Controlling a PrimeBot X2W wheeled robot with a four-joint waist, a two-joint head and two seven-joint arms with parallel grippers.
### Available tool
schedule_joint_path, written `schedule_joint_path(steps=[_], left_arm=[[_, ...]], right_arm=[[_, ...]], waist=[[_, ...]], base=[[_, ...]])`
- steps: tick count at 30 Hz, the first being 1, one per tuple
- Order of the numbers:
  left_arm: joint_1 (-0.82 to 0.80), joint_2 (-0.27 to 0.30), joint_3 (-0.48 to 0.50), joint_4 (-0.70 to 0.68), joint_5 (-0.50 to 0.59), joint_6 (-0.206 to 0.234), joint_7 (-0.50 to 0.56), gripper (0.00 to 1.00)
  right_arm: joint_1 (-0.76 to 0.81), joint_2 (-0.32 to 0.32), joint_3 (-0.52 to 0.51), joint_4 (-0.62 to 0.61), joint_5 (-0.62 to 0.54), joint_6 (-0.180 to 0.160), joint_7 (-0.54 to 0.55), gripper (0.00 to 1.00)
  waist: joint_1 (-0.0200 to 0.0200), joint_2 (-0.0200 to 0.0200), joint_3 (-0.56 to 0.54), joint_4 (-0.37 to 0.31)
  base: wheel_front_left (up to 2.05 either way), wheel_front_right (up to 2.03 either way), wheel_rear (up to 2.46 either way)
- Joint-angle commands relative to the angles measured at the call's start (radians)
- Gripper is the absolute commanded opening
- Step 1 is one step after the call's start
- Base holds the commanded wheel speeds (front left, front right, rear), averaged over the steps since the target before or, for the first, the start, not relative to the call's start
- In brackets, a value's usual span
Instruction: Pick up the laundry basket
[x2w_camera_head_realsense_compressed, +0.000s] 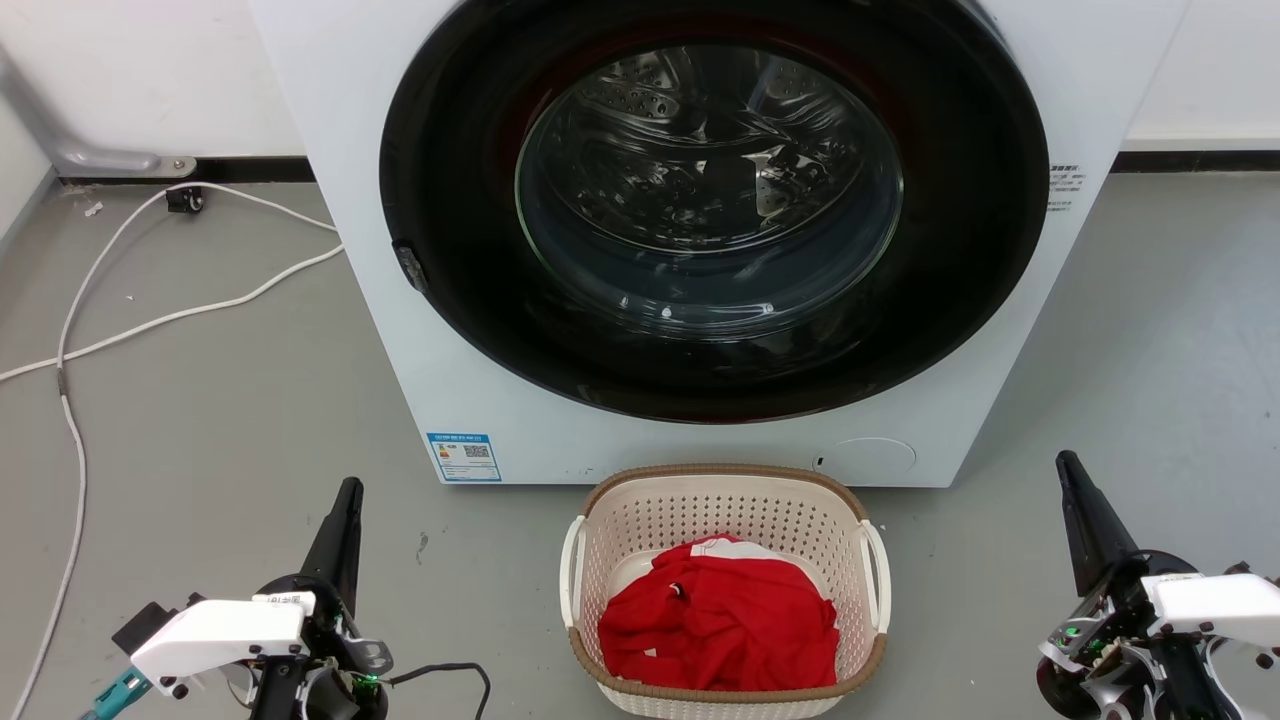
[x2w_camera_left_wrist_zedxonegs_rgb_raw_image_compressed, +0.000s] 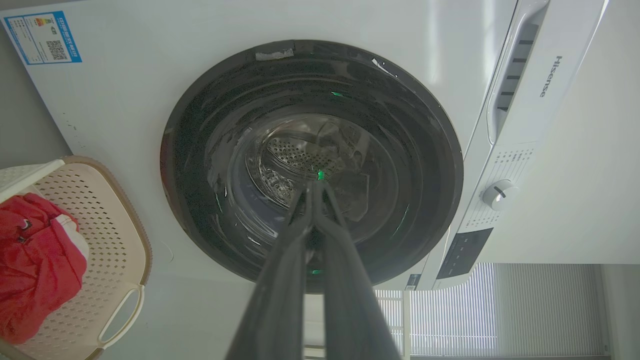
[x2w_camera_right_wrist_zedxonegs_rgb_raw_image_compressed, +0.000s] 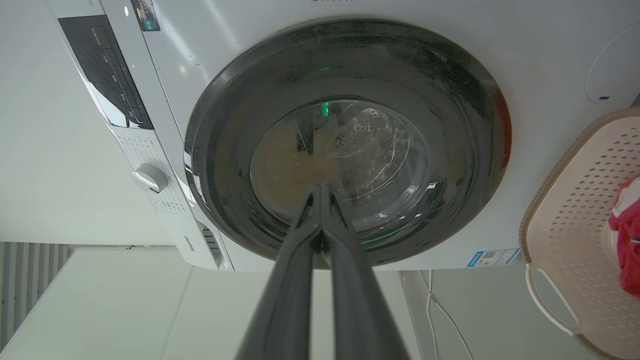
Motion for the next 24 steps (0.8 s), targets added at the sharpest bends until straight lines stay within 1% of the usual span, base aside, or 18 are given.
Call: schedule_joint_path(steps=[1,17,18,20,24], left_arm=[[-0.011,-0.001,0.003,0.001,0.004,-0.004,0.003,0.00],[-0.011,-0.003,0.006,0.002,0.008,-0.004,0.006,0.00],[0.000,-0.002,0.003,0.000,0.001,0.000,0.001,1.00],[0.011,-0.006,0.002,0.016,0.001,0.001,0.000,1.00],[0.010,-0.007,-0.019,0.013,0.001,0.001,-0.017,1.00]], right_arm=[[-0.013,0.004,-0.002,0.001,-0.001,0.003,0.002,0.00],[-0.013,0.004,-0.002,0.001,-0.002,0.003,0.003,0.00],[0.000,0.001,-0.001,0.000,0.000,0.000,0.000,1.00],[0.011,0.002,0.000,0.016,0.000,0.000,0.000,1.00],[0.017,0.002,0.010,0.007,-0.003,0.000,-0.016,1.00]], waist=[[0.0000,0.0000,0.000,0.000],[0.0000,0.0000,0.000,0.000],[0.0000,0.0000,0.000,0.000],[0.0001,0.0000,0.000,0.000],[0.0001,0.0000,0.000,0.000]], base=[[0.00,0.00,0.00],[0.00,0.00,0.00],[0.00,0.00,0.00],[0.00,0.00,0.00],[0.00,0.00,0.00]])
